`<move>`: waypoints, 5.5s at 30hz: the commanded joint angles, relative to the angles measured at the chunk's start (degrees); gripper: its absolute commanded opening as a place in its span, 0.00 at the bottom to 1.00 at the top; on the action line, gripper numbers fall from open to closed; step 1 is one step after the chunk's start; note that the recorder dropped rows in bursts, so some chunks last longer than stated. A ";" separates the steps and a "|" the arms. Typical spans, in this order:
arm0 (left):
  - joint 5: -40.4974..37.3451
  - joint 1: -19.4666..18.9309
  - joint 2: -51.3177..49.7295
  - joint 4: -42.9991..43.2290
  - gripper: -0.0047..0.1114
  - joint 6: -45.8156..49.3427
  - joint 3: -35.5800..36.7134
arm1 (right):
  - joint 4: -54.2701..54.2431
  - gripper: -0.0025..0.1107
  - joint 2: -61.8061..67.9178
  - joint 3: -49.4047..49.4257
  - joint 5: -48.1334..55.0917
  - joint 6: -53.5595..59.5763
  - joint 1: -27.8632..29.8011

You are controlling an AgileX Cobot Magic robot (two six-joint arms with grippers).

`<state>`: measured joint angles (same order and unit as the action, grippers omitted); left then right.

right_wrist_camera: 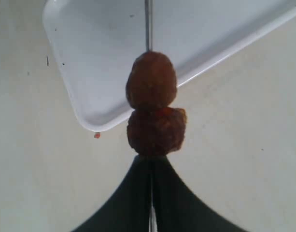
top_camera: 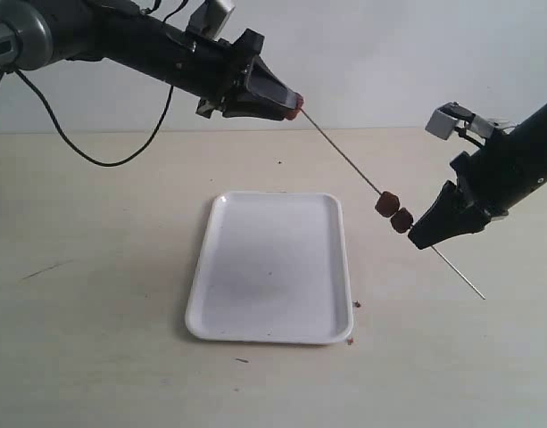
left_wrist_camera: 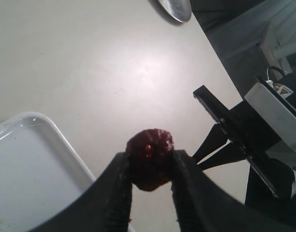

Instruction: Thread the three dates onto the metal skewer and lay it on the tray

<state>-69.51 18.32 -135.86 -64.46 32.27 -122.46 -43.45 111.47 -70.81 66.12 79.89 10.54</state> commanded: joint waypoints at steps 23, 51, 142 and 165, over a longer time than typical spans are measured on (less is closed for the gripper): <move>-0.45 -2.33 1.01 -4.14 0.29 -0.03 -0.35 | -0.58 0.02 -0.20 0.19 -1.80 0.44 0.07; -0.45 0.15 1.00 -4.24 0.29 0.40 -0.35 | -2.69 0.02 -0.20 0.19 -2.85 0.56 0.07; -0.45 9.62 1.18 6.86 0.30 0.33 -0.35 | -10.58 0.02 -0.20 0.08 1.60 6.01 0.07; -0.45 6.31 3.09 12.91 0.71 2.83 -0.35 | -12.33 0.02 -0.20 0.08 -6.14 -2.52 0.07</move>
<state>-70.05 26.47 -134.83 -51.31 33.39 -122.46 -53.62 111.47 -70.78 62.65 81.03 10.66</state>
